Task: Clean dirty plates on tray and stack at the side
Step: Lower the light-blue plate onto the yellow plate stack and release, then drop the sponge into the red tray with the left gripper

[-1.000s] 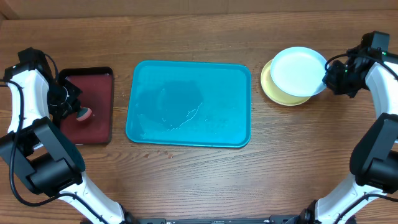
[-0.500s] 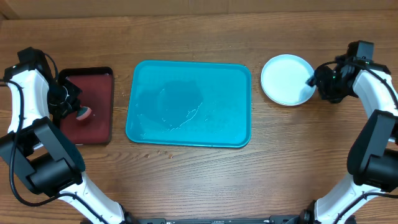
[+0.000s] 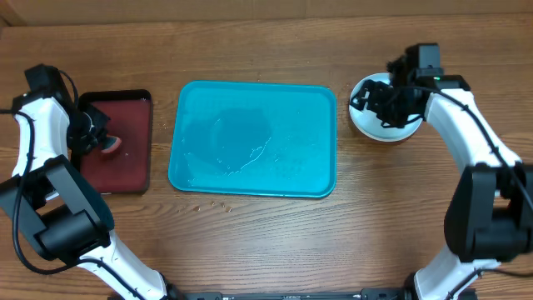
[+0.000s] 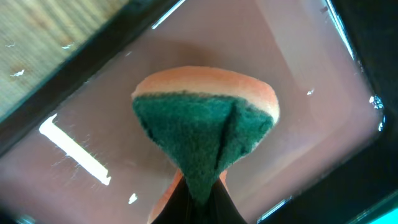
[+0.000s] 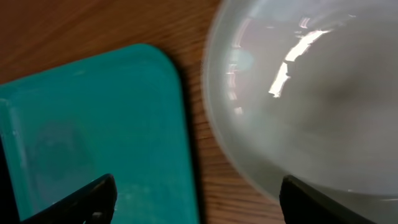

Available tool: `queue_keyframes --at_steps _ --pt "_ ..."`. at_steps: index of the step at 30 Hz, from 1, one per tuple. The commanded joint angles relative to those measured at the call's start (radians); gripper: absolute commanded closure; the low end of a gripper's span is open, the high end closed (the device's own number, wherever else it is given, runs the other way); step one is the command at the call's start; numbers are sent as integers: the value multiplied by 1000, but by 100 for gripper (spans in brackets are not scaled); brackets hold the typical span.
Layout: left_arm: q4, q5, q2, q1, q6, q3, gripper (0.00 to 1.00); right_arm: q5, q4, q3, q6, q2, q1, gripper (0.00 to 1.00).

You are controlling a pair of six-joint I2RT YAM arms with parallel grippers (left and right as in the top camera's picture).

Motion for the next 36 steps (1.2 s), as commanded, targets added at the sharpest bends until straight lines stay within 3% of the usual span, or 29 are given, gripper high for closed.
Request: queue_keyframes --at_steps 1,3,6,9,17,20,30,36 --pt "73 80 -2 -26 5 -85 95 29 14 -2 30 -126 84 6" --pt "116 97 -2 -40 5 -119 90 31 23 -2 30 -152 117 2" --pt "140 87 -2 -55 5 -140 68 37 24 -2 30 -181 157 0" --pt "137 62 -3 -57 5 -132 53 63 12 -2 43 -206 184 0" --pt "-103 63 -33 -22 4 42 42 98 -44 -2 48 -316 200 0" --pt "-179 63 -117 -14 4 100 38 100 -86 -2 48 -386 200 0" --pt "-223 59 -480 -50 5 57 32 194 -266 -4 103 -583 200 0" --pt "-227 125 -670 -79 74 -77 16 299 -400 -18 100 -742 200 0"
